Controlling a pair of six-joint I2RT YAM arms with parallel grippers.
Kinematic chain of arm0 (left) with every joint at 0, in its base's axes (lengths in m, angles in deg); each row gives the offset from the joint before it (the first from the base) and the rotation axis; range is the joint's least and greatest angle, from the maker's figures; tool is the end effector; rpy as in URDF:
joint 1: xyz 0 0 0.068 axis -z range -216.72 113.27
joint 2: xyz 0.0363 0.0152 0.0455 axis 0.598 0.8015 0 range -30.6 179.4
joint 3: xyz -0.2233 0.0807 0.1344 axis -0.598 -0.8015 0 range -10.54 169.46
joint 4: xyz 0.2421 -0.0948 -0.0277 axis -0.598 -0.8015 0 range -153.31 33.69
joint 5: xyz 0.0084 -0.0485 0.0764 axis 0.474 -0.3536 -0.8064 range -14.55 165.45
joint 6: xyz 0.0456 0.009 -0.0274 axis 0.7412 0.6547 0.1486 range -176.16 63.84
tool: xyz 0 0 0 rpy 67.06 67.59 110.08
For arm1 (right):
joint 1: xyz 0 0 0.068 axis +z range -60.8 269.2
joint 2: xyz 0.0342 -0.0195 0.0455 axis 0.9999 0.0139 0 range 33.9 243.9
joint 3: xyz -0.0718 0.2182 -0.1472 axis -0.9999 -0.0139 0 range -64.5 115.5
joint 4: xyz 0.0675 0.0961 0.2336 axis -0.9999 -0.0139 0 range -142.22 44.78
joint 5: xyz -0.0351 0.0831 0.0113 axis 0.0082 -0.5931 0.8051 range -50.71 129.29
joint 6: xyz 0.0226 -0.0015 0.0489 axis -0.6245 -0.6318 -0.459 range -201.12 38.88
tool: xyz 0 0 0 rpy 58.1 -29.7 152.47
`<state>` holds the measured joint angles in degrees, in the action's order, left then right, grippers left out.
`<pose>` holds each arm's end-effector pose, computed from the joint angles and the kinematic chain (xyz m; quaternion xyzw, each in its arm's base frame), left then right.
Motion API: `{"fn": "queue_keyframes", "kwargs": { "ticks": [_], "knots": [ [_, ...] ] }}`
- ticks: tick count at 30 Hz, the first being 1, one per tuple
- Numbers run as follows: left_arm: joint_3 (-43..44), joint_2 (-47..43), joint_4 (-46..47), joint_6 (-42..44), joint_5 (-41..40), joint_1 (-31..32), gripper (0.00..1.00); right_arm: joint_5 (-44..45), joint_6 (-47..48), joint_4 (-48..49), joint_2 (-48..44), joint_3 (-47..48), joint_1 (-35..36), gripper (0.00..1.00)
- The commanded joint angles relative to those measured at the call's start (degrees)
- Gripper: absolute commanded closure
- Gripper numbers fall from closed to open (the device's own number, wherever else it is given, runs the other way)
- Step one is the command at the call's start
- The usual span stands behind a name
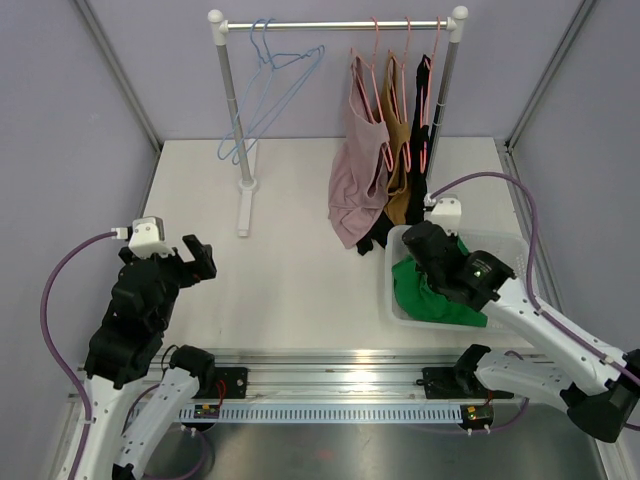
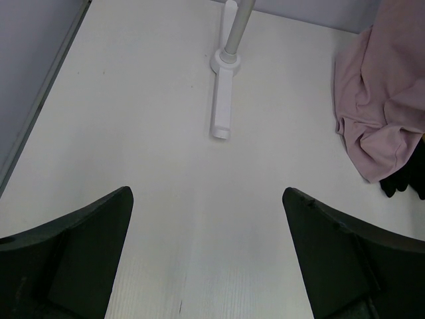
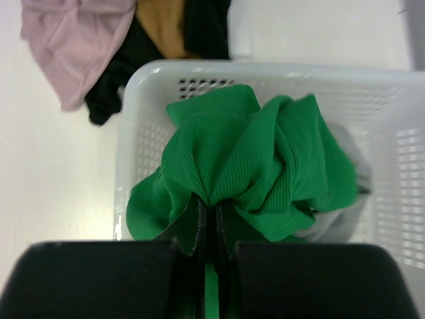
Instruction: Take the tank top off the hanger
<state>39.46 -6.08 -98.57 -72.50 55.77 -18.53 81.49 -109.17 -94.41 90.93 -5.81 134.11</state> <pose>0.0780 -0.0130 0.3515 -0.0890 0.7924 -0.0434 0.6019 0.1495 0.1153 0.3281 0.0015 0.8793 -0.0689 0.4712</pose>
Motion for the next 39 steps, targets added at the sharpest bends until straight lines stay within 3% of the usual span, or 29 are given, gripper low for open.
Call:
{"fn": "queue_keyframes", "kwargs": {
  "ticks": [1,4,12,18,19,20,22,23,27,30,34,39],
  "knots": [
    [-0.7,0.6,3.5,0.2,1.6,-0.8,0.01,-10.0,-6.2,9.3,1.8,-5.2,-0.5,1.00],
    [-0.7,0.5,3.7,0.3,1.9,-0.9,0.01,-11.7,-10.9,11.0,2.8,-9.6,-1.1,1.00],
    [-0.3,1.2,3.3,0.3,2.5,-1.0,0.01,-24.8,-12.8,18.9,7.0,-18.4,-10.4,1.00],
    [2.7,3.2,2.0,-0.3,8.1,-1.0,0.01,-30.1,-10.2,15.0,7.0,-15.6,-11.7,0.98],
    [3.5,4.2,2.0,-0.7,9.4,-1.0,0.01,-28.2,-9.8,13.7,6.1,-14.7,-11.7,0.92],
    [5.4,4.9,2.1,-1.7,10.6,-1.0,0.01,-27.0,-9.7,12.0,3.7,-12.1,-11.6,0.73],
    [7.5,6.8,2.1,-2.9,14.2,-1.0,0.01,-22.4,-8.7,6.3,1.3,-8.9,-11.7,0.52],
    [9.7,8.8,2.0,-4.5,15.2,-0.9,0.01,-20.7,-8.4,4.4,-0.6,-5.3,-11.7,0.32],
    [15.9,15.4,3.4,-7.6,18.4,0.4,0.01,-14.8,-5.5,-4.8,-3.0,3.4,-11.7,0.01],
    [22.2,23.0,3.9,-9.2,13.8,5.4,0.01,-12.8,-3.6,-8.4,-4.2,9.1,-11.7,0.00],
    [34.7,36.2,3.1,-9.2,-0.1,23.3,0.01,-15.8,-0.9,-10.0,-7.2,13.3,-11.7,0.01],
    [52.1,54.3,3.8,-8.2,-2.8,27.9,0.01,-26.1,-0.1,-2.9,-18.2,8.2,-11.7,0.01]
  ]
}}
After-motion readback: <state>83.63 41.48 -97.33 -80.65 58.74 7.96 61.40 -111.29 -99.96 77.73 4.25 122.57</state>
